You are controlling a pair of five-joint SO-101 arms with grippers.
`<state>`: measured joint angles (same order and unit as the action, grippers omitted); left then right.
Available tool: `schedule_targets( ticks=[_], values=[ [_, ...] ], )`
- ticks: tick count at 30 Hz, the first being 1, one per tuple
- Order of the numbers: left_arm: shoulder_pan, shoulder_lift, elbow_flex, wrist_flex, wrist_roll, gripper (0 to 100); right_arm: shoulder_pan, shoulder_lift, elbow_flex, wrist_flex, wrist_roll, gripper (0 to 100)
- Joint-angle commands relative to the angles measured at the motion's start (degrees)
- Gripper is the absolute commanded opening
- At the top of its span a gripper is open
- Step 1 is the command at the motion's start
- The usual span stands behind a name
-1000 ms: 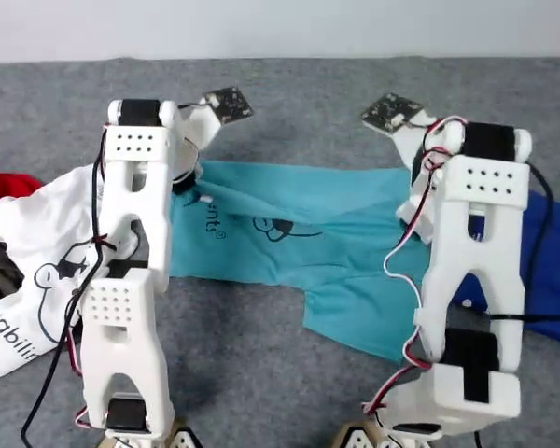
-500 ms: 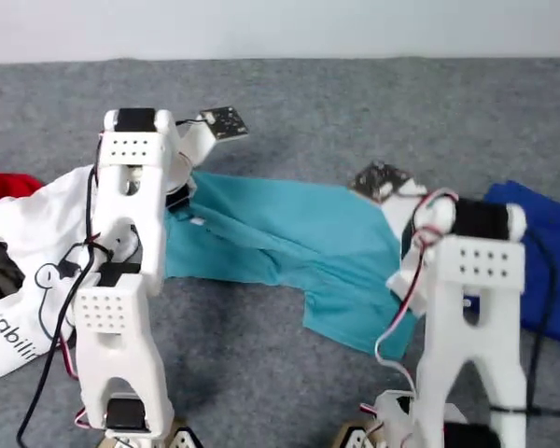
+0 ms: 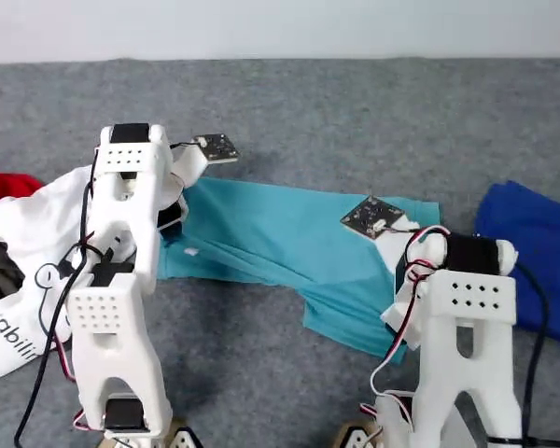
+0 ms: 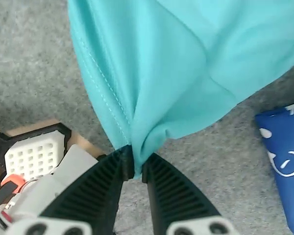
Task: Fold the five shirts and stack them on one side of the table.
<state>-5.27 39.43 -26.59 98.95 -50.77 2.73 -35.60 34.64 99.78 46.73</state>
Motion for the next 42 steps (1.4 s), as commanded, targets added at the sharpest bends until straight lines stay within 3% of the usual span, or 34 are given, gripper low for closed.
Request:
schedule_targets(
  ticks=[1,12,21,25,32,42],
  values=[
    [-0.8,-4.4,-2.1,1.4,1.0,6,0.0,-1.9,-0.4,-1.3,-0.7,1.2],
    [0.2,-3.9,-10.4,-6.9,10.0,1,0.4,-1.9,-0.8,-19.2,-0.7,0.9],
    [1.9,-3.9,-19.6,-22.4,18.6,1,6.3,2.2,-1.6,-56.4,-0.7,0.9],
    [2.5,-3.9,-21.8,-28.0,21.9,1,7.2,6.6,-4.7,-67.3,-0.7,0.9],
    [2.6,-3.9,-21.7,-21.1,22.0,1,7.0,9.9,-8.0,-67.7,-0.7,0.9],
    [4.5,-3.8,-17.0,-7.4,11.3,1,6.8,10.2,-7.9,-48.9,-0.4,0.9]
  ],
)
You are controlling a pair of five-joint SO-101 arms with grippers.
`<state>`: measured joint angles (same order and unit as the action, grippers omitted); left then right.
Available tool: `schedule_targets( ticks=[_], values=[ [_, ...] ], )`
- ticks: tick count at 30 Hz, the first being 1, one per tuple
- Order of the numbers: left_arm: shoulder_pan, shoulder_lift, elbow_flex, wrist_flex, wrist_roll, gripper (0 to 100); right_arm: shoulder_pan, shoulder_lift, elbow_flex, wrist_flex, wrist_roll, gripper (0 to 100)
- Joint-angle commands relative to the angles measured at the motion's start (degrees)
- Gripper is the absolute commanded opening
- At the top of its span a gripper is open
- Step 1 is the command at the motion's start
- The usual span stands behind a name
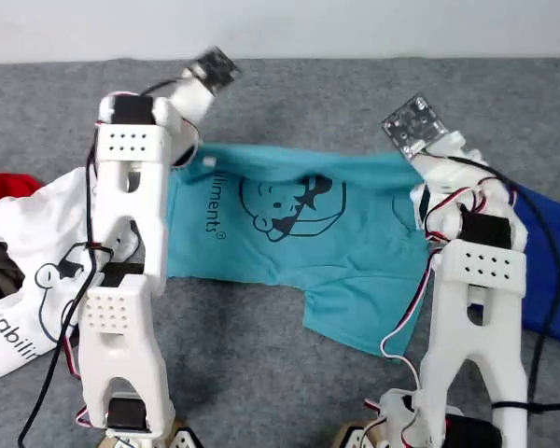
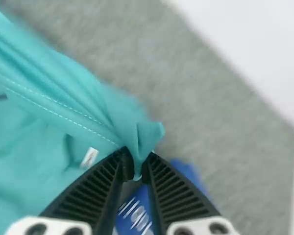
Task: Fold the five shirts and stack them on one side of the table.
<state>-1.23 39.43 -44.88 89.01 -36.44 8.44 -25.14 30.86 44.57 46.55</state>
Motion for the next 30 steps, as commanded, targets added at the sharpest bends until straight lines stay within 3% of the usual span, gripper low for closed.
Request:
schedule_targets(
  ticks=[1,6,10,14,30],
  values=[
    [0.5,-3.8,2.6,2.6,-3.5,1,1.1,-0.2,-4.2,9.0,-0.3,0.9],
    [0.3,-3.8,7.1,3.1,-4.1,1,1.0,-0.7,-4.3,21.6,-0.3,0.9],
    [0.4,-3.8,9.0,7.8,-11.2,1,-0.5,-0.7,-4.5,30.4,-0.3,0.9],
    [0.1,-3.8,10.5,10.0,-12.7,1,-3.3,-0.8,-4.5,37.8,-0.3,0.9],
    [-3.0,-4.3,16.3,11.5,-20.1,1,-4.9,-0.3,-4.1,50.9,-0.4,0.9]
  ],
)
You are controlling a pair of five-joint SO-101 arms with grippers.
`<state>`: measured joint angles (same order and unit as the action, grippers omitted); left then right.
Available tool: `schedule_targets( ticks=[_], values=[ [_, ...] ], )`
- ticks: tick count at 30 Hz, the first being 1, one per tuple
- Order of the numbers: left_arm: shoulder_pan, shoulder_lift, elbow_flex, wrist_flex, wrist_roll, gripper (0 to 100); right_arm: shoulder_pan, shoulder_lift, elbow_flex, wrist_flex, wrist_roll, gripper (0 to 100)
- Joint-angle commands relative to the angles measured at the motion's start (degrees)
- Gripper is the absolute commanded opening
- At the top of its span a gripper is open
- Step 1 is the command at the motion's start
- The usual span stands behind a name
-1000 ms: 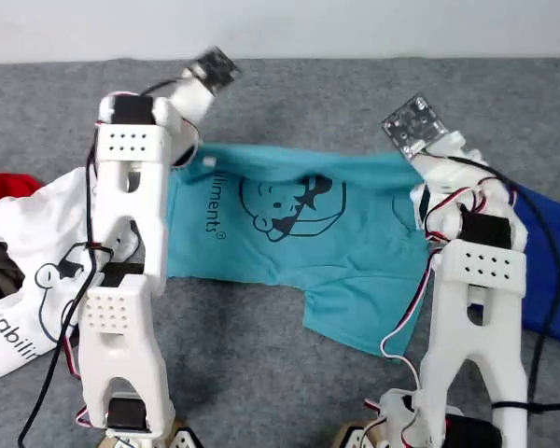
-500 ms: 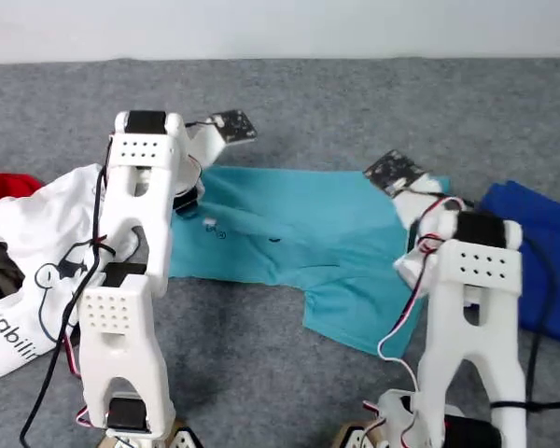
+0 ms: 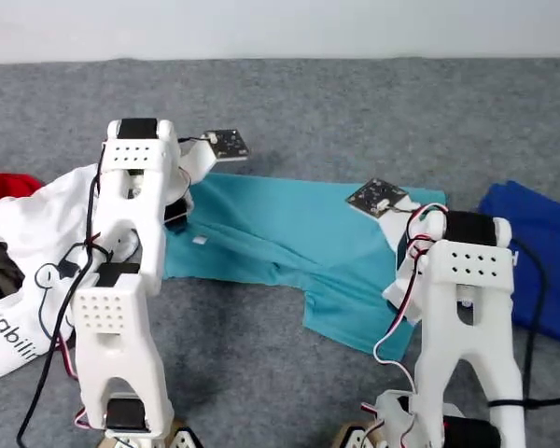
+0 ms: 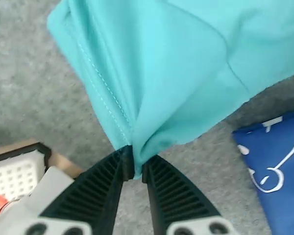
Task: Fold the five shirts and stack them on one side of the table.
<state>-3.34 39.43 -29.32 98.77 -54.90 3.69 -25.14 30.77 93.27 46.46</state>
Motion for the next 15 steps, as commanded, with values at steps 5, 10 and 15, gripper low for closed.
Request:
schedule_targets(
  ticks=[5,10,15],
  values=[
    [-1.1,-4.4,3.7,1.8,-2.8,1,-0.1,-0.2,-4.0,4.4,-0.4,0.9],
    [-1.2,-4.4,4.2,1.8,-2.5,7,-0.1,-0.2,-4.0,3.8,-0.5,2.4],
    [-3.4,-4.5,1.4,1.7,3.3,13,0.3,-0.7,-4.5,4.4,-3.4,19.1]
  ],
)
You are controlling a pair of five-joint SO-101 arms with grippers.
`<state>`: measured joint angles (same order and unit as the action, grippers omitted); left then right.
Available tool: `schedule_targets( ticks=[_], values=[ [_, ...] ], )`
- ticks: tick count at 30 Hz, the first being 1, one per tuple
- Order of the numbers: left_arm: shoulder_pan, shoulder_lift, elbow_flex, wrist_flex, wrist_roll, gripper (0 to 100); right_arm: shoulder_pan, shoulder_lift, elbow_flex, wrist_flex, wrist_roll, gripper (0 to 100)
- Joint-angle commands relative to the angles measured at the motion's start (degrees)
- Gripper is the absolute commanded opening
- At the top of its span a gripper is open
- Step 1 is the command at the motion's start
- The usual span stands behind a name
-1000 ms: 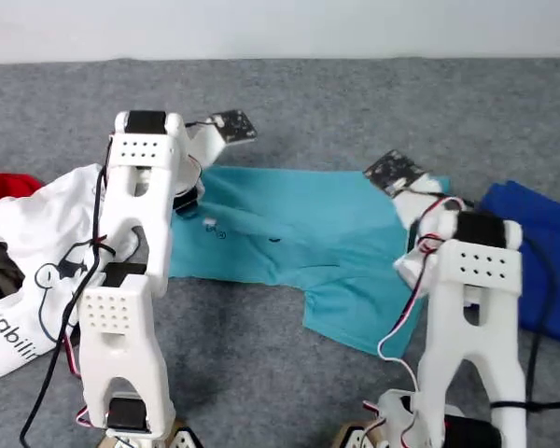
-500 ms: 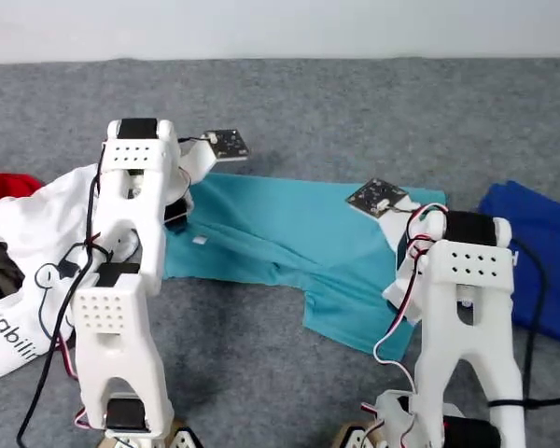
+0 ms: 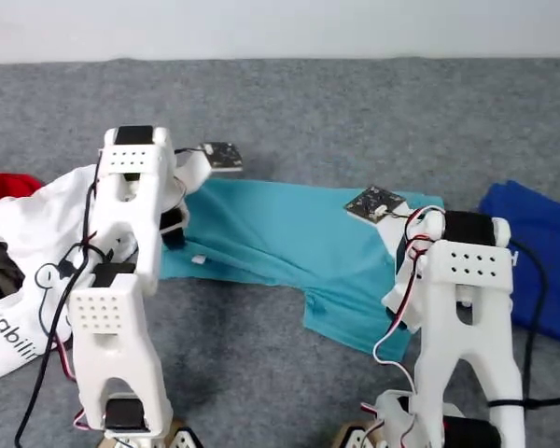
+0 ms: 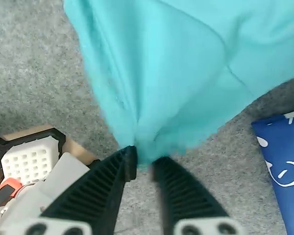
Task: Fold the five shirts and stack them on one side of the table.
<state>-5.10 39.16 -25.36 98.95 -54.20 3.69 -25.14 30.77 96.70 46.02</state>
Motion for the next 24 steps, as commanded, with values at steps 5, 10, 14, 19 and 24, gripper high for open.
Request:
schedule_targets(
  ticks=[5,10,14,19,24],
  values=[
    [-4.7,-5.3,-5.8,1.6,2.7,14,-0.1,-0.8,-7.6,1.0,-7.2,24.6],
    [-4.8,-14.0,-4.2,1.7,2.6,14,0.2,-0.1,-14.0,-0.5,-7.5,24.6],
    [-2.3,-21.5,3.2,1.6,-1.1,13,0.0,-0.1,-13.2,-10.2,-7.5,24.4],
    [-0.1,-22.2,10.2,-5.8,3.6,5,0.1,0.0,-5.0,-28.4,-11.5,12.2],
    [0.9,-13.9,12.6,-14.7,13.3,1,0.1,5.7,2.3,-45.5,-13.2,2.8]
  ],
)
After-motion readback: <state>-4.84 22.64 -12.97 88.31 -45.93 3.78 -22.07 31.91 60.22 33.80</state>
